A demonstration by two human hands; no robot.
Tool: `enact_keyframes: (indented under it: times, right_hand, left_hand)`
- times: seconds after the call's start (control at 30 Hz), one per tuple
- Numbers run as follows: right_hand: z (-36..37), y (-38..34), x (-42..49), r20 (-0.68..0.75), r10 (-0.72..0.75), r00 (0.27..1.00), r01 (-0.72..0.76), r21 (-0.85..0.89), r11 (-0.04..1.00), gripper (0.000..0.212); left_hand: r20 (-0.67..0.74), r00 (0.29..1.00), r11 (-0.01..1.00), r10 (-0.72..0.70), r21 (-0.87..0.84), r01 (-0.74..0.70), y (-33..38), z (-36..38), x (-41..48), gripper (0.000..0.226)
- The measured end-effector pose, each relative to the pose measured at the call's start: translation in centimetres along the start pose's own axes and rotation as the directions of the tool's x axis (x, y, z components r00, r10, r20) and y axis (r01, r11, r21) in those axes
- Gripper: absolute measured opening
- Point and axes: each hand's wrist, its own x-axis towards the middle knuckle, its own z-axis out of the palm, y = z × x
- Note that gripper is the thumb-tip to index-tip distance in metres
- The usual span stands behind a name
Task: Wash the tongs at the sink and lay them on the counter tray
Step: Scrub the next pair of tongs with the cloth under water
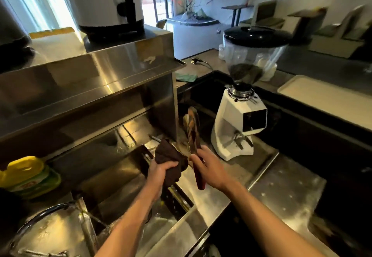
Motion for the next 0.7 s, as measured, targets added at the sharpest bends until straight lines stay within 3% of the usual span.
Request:
enact_keyframes:
  times: [0.27,0.43,0.63,0.7]
  right_hand:
    - [-6.8,4.8,-6.9,-0.209,0.241,0.948,-0.236,0.053,0.970,0.029]
    - [-11.0,7.6,-10.7,-0.287,0.324,0.901,-0.328,0.037,0.944,0.030]
    - [-15.6,10.5,-15.6,-0.339,0.414,0.845,-0.394,0.131,0.910,0.032]
    - [-17.3,11.5,-17.4,-0.351,0.436,0.829,-0.412,0.145,0.900,0.033]
  left_hand:
    - [0.295,0.951,0.992,-0.091,0.110,0.061,-2.5,9.2,-2.3,0.024]
    - [0.373,0.919,0.984,-0.130,0.161,0.073,-3.9,15.0,-4.1,0.016]
    - [0.416,0.895,0.979,-0.159,0.185,0.088,-5.4,21.6,-6.5,0.040]
    - [0.432,0.888,0.978,-0.160,0.193,0.083,-6.1,24.0,-7.6,0.036]
